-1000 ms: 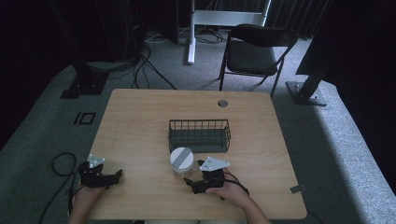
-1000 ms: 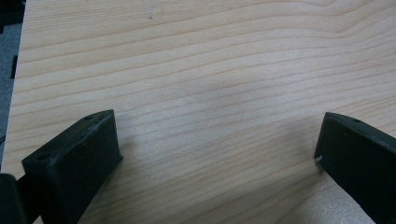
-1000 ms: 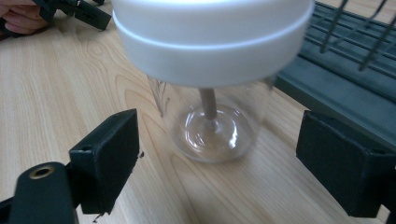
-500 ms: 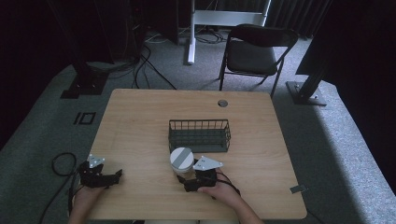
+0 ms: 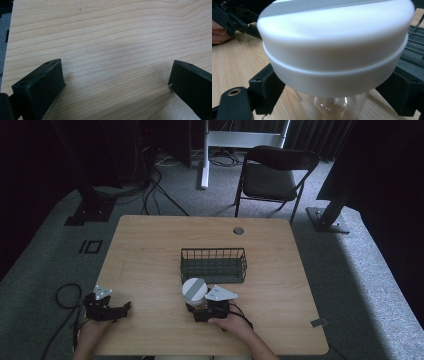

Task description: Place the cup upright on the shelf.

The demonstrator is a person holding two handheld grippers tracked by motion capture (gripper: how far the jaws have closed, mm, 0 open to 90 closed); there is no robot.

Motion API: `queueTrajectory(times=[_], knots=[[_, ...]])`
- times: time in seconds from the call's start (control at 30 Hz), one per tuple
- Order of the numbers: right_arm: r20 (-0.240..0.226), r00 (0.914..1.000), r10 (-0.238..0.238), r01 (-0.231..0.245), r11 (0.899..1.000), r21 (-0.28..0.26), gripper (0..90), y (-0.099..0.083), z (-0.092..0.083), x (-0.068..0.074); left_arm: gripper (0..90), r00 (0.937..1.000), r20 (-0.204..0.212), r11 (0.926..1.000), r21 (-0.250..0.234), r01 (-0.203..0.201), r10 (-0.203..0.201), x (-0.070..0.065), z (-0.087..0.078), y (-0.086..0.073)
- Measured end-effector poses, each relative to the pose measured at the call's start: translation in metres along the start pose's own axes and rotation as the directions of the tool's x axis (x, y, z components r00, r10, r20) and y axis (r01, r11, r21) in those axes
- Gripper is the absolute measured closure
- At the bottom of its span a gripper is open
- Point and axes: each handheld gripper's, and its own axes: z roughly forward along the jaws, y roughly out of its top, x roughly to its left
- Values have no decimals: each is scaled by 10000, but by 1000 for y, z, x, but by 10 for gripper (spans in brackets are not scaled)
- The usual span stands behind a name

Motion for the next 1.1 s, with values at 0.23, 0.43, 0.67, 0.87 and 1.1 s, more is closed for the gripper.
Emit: queueTrajectory(times=[0.23, 0.43, 0.67, 0.87, 1.1], knots=[[45, 10000, -75, 75, 9999, -74, 129, -1, 2, 1, 1, 10000, -1, 10000, -2, 3, -3, 0, 0, 0], [122, 9998, 146, -146, 9999, -7, 129, -1, 5, 2, 1, 10000, -1, 10000, -1, 3, -3, 0, 0, 0], [211, 9997, 111, -109, 9999, -93, 139, 0, 6, 2, 1, 10000, 0, 10000, 2, 0, 0, 0, 0, 0], [501, 9987, -81, 88, 9998, -153, 175, 2, 6, 4, 1, 10000, 0, 10000, 0, 1, -1, 0, 0, 0], [507, 9981, -354, 356, 9994, -24, 183, 5, 5, 4, 1, 10000, 0, 10000, -2, 1, -1, 0, 0, 0]])
